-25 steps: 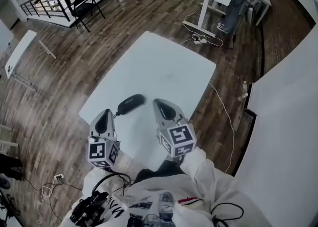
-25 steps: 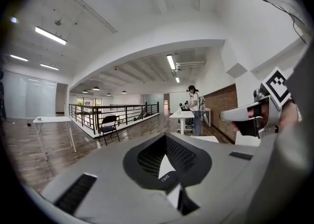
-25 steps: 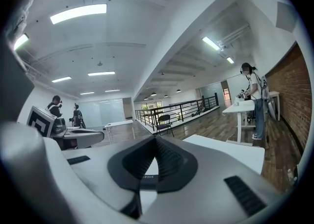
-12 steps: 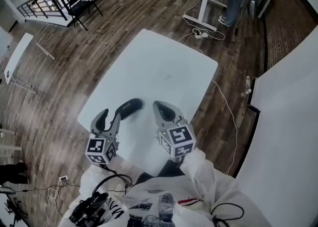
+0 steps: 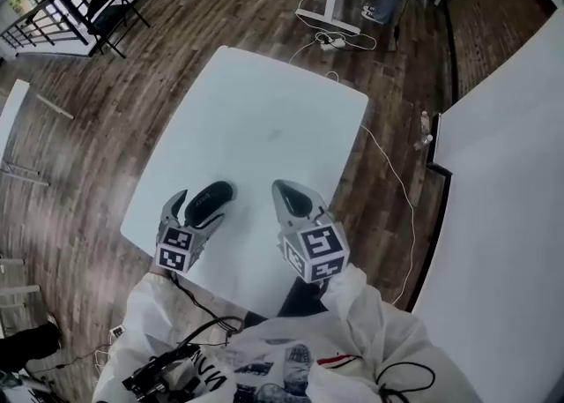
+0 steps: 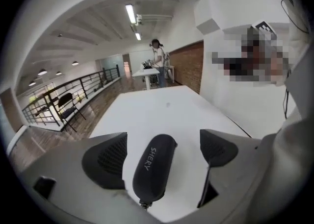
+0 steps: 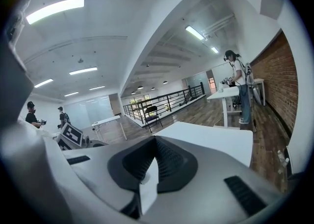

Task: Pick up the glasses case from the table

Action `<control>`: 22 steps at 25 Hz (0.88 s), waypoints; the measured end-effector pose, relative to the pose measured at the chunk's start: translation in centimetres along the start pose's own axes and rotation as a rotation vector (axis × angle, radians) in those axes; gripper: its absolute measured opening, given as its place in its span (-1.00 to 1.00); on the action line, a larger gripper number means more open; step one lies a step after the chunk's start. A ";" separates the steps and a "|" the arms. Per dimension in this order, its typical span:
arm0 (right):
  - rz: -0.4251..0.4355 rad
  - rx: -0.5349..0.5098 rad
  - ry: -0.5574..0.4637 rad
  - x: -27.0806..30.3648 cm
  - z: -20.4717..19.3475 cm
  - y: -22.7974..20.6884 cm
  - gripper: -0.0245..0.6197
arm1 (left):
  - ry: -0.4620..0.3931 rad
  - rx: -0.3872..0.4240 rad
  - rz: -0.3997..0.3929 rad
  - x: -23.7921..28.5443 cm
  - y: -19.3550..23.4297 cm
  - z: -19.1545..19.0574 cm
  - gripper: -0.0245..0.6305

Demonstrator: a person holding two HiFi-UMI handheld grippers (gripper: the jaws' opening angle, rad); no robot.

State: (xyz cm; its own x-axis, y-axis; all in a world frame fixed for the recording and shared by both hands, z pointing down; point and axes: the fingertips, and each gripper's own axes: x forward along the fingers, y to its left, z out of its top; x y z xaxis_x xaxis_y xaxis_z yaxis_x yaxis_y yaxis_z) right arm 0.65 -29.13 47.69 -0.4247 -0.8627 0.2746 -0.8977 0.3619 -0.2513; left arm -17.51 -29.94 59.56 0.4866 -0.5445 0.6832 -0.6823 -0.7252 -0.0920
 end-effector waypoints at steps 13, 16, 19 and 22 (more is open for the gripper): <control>-0.090 0.024 0.029 -0.9 -1.2 -3.3 -0.90 | 0.396 0.205 -0.184 7.7 0.5 -7.3 0.56; -0.089 0.026 0.028 -1.1 -1.1 -3.2 -0.90 | 0.438 0.206 -0.198 8.2 0.2 -8.1 0.55; -0.082 0.017 0.018 -1.3 -0.8 -2.8 -0.90 | 0.469 0.209 -0.181 8.3 0.5 -9.1 0.29; -0.079 0.010 0.011 -1.5 -0.5 -2.6 -0.90 | 0.459 0.208 -0.168 8.1 0.6 -9.1 0.22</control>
State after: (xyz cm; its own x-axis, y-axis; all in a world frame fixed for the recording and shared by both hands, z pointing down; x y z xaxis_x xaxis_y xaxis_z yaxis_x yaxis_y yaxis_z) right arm 3.60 -28.57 48.42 -0.3537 -0.8844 0.3044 -0.9274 0.2892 -0.2375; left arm -18.96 -30.92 71.61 0.2597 -0.2071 0.9432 -0.4702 -0.8802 -0.0638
